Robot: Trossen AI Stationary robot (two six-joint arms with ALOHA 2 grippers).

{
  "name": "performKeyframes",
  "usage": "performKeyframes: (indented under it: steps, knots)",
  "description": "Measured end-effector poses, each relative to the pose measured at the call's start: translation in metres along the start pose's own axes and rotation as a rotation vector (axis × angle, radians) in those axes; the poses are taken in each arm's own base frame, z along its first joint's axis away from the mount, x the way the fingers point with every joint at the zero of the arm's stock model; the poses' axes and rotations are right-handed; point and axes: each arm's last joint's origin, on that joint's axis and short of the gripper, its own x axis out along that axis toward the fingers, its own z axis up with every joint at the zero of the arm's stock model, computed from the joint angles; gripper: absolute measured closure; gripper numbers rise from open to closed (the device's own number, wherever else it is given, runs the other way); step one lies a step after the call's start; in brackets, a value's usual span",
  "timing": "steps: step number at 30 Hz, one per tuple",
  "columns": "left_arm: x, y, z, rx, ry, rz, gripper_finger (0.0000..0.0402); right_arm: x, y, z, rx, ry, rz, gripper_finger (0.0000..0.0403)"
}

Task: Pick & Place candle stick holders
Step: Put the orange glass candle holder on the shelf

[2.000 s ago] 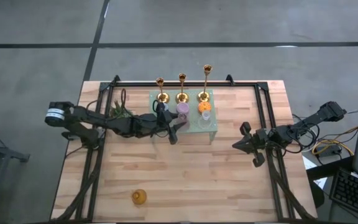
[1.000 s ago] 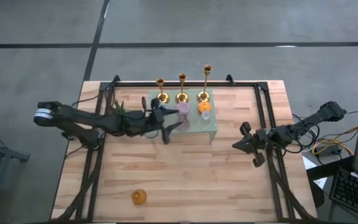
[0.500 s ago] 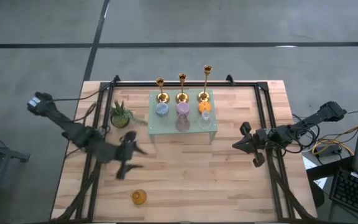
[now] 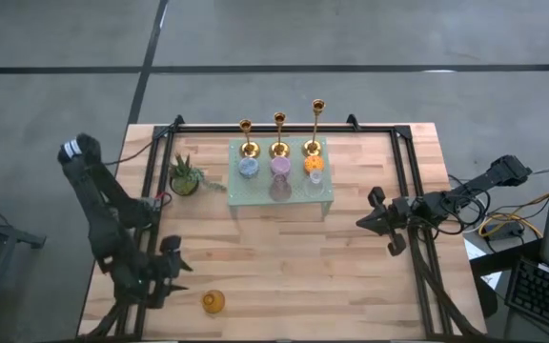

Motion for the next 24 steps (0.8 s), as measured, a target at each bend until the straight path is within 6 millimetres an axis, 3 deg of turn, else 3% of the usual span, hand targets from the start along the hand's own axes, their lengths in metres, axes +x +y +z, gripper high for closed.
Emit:
performKeyframes:
  steps: [12,24]
  knots:
    - [0.065,-0.029,-0.037,-0.074,0.002,-0.024,0.0163,0.0,0.0,0.0,-0.002,0.0,0.0,0.0394]
    - [0.097,-0.043,-0.045,-0.037,-0.118,0.024,0.0163,0.0,0.0,0.0,-0.001,0.0,0.0,0.0394]
